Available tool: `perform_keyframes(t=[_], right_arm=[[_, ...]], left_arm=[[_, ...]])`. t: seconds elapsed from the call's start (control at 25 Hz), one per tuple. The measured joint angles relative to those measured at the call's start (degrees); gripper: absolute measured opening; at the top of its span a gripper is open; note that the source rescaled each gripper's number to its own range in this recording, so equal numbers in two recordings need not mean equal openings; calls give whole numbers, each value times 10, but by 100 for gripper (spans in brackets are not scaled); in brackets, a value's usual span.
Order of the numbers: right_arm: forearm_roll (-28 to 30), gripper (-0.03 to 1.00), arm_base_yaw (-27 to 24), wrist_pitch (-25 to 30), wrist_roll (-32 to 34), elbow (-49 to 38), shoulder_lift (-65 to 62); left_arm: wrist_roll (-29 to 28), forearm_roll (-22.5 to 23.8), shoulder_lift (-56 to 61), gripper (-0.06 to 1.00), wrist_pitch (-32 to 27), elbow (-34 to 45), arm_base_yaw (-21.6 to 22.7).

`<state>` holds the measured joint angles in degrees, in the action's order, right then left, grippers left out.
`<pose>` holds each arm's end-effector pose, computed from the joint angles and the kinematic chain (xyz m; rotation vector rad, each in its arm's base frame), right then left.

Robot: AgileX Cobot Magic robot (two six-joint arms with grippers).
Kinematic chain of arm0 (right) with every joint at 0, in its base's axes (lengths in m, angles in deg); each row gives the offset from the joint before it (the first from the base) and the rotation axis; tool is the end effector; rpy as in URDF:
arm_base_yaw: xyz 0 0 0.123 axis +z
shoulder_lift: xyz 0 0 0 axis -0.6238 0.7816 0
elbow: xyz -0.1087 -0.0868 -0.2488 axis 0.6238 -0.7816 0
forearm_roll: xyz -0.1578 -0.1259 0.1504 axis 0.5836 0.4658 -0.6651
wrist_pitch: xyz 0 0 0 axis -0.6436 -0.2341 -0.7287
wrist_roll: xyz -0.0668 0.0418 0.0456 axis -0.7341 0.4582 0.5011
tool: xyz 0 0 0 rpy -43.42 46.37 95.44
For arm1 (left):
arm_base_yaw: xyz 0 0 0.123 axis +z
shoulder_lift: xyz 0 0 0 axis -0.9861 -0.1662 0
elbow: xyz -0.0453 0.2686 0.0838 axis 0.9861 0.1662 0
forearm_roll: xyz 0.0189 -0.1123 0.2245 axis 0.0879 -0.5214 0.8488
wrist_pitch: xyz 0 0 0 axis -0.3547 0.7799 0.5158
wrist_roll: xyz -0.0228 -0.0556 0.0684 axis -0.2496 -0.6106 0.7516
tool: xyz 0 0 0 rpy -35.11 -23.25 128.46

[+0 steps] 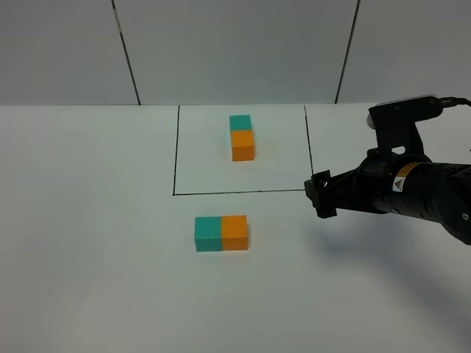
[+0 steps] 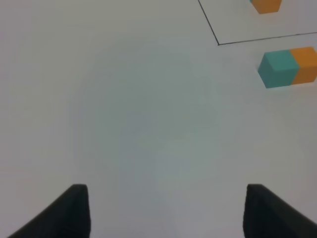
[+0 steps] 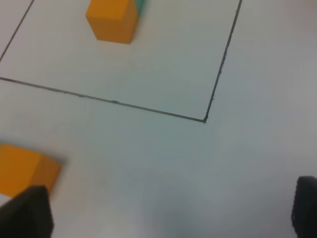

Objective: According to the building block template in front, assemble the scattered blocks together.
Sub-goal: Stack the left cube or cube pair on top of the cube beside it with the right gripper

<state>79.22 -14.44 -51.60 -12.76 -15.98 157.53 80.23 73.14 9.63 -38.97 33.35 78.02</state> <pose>0.2924 0.1308 0.2204 -0.2903 2.2751 0.3043 -0.0062 -0.0055 0.2807 0.1318 2.0097 -0.0584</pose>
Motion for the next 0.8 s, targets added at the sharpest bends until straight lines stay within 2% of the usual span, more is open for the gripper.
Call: perform_keyframes(t=[0.12, 0.28, 0.52, 0.64, 0.8], right_arm=[[6, 98, 0, 14, -9, 15, 1], [39, 97, 1, 94, -50, 83, 14], [84, 97, 40, 270, -217, 241, 102], [88, 97, 65, 345, -307, 329, 164], [76, 96, 96, 443, -395, 439, 252]], left_arm=[[0, 0, 0, 46, 0, 0, 0], [0, 0, 0, 46, 0, 0, 0], [0, 0, 0, 46, 0, 0, 0], [0, 0, 0, 46, 0, 0, 0], [0, 0, 0, 46, 0, 0, 0]])
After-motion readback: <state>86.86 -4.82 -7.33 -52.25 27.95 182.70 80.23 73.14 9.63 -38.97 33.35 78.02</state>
